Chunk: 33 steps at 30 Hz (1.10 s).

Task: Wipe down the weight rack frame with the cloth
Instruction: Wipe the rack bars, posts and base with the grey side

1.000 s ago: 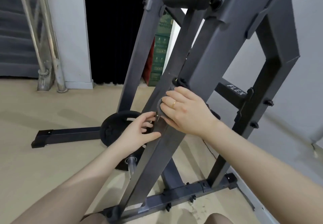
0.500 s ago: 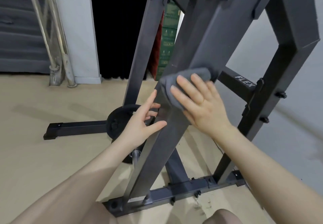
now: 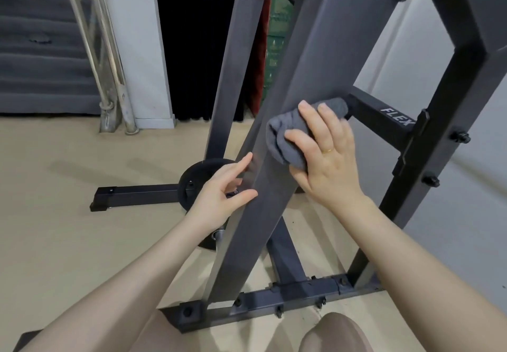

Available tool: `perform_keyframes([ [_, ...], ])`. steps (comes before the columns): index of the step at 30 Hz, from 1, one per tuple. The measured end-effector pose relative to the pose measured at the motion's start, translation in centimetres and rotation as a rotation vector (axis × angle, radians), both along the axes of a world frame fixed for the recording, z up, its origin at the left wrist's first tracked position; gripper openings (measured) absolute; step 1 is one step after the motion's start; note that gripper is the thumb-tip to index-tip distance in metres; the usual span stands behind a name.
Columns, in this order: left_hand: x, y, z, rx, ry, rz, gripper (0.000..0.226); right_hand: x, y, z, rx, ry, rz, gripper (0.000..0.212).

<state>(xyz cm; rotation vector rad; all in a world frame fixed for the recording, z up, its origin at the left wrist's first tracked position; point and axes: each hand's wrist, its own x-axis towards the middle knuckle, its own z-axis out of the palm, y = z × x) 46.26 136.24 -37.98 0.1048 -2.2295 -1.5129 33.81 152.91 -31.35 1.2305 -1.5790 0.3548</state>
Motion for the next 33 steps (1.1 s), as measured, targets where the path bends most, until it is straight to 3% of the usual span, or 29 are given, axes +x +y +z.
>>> perform_keyframes([
  [3, 0.0, 0.1, -0.6, 0.015, 0.027, 0.012, 0.069, 0.2, -1.3, -0.8, -0.087, -0.023, 0.034, 0.032],
  [7, -0.1, -0.3, -1.2, 0.012, 0.041, -0.019, 0.063, 0.9, -1.0, -7.5, 0.067, 0.006, -0.007, 0.037],
  [10, -0.1, -0.3, -1.1, 0.029, 0.036, -0.018, 0.064, 1.0, -0.8, -5.7, 0.112, 0.054, -0.011, 0.044],
  [14, 0.0, -0.4, -0.8, 0.055, 0.014, -0.022, 0.070, 0.8, -1.8, -2.9, 0.002, -0.002, 0.006, 0.049],
  [17, 0.1, -0.6, -0.6, 0.104, 0.008, -0.058, 0.067, 1.3, -2.5, -7.4, -0.058, -0.067, -0.020, 0.049],
  [20, 0.3, -1.0, 0.0, 0.159, 0.000, -0.131, 0.062, 2.3, -2.4, -10.9, 0.038, -0.088, -0.053, 0.045],
  [24, 0.2, -1.6, 0.0, 0.075, -0.040, -0.192, 0.064, 1.8, -2.0, -6.3, 0.121, 0.036, -0.014, 0.037],
  [27, 0.2, -1.5, -0.6, 0.017, -0.074, -0.176, 0.071, 1.3, -2.1, -4.7, 0.059, 0.038, 0.003, 0.039],
  [30, -0.1, -2.1, -1.6, -0.041, -0.074, -0.188, 0.072, 1.5, -3.0, -8.5, -0.028, -0.030, -0.025, 0.044],
  [33, -0.1, -3.1, -3.3, 0.012, -0.108, -0.128, 0.073, 2.1, -2.9, -12.0, 0.027, -0.083, -0.066, 0.042],
])
